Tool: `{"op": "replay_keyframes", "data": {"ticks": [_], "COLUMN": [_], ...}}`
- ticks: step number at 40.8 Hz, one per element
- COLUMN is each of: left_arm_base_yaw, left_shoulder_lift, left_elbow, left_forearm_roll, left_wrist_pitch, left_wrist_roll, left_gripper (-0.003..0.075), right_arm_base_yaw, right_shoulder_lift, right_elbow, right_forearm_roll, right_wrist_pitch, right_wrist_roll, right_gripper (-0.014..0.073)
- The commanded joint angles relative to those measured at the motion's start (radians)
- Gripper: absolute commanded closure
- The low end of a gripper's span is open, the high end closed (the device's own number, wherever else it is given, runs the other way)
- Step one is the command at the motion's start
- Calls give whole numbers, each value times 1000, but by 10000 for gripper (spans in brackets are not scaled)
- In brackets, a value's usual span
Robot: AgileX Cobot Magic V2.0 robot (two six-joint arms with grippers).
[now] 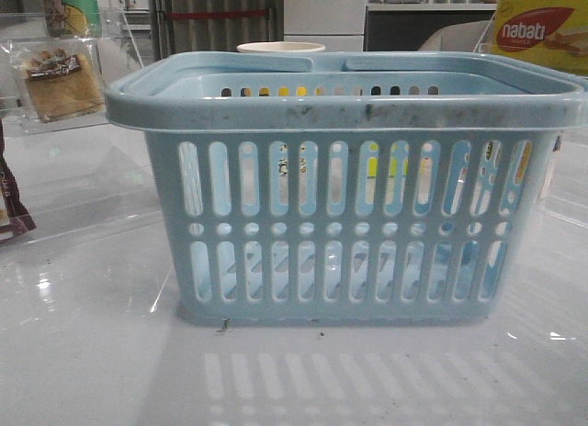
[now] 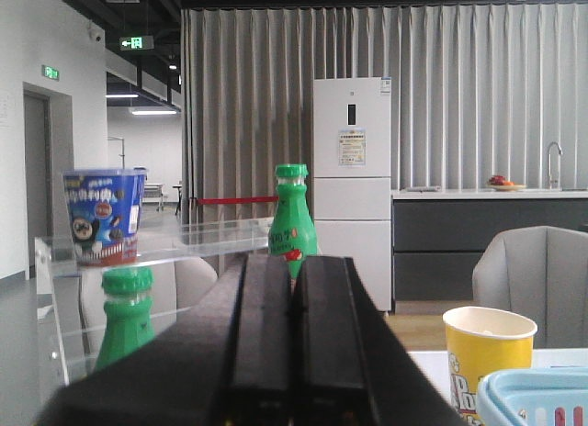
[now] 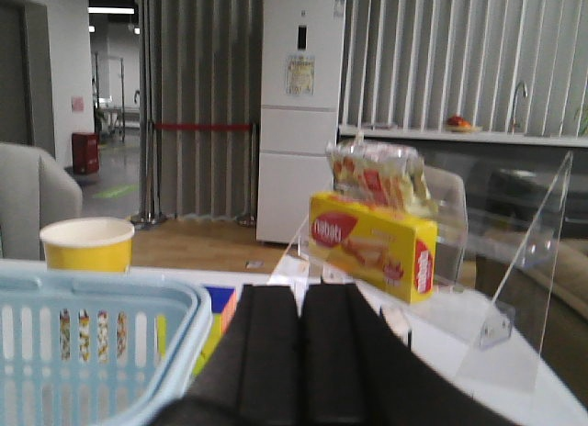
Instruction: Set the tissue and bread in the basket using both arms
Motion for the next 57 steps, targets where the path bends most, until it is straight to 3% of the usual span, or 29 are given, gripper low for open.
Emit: {"op": "replay_keyframes", "data": {"ticks": [1, 8, 14, 30, 40, 43, 45, 48, 51, 54, 57], "left_arm_base_yaw": [-6, -6, -6, -6, -6, -6, -6, -6, -6, -6, -6], "left_shoulder_lift": [98, 233, 316, 485, 561, 578, 587, 595, 595, 595, 595], "left_elbow": [-142, -294, -328, -319, -319, -319, -319, -319, -319, -319, -319], "left_forearm_roll": [8, 6, 6, 6, 4, 4, 4, 4, 4, 4, 4], "left_wrist_pitch": [47, 221, 276, 487, 496, 496, 496, 490, 486, 480, 478], "left_wrist_roll": [-9, -9, -9, -9, -9, -9, -9, -9, -9, -9, -9], "left_gripper": [628, 628, 628, 628, 628, 609, 562, 443, 337, 291, 300], "right_arm_base_yaw": [-4, -4, -4, -4, -4, -4, -4, -4, -4, -5, -11], "right_shoulder_lift": [75, 219, 341, 579, 705, 740, 762, 794, 829, 869, 917], "right_elbow": [-160, -329, -382, -380, -379, -379, -379, -379, -382, -391, -415], "right_forearm_roll": [5, 5, 5, 5, 5, 5, 5, 5, 5, 4, 4], "right_wrist_pitch": [20, 213, 321, 385, 389, 389, 389, 387, 382, 372, 368], "right_wrist_roll": [-4, -4, -5, -5, -5, -5, -5, -5, -5, -5, -5], "right_gripper": [536, 536, 536, 536, 533, 472, 381, 204, 81, 35, 35]}}
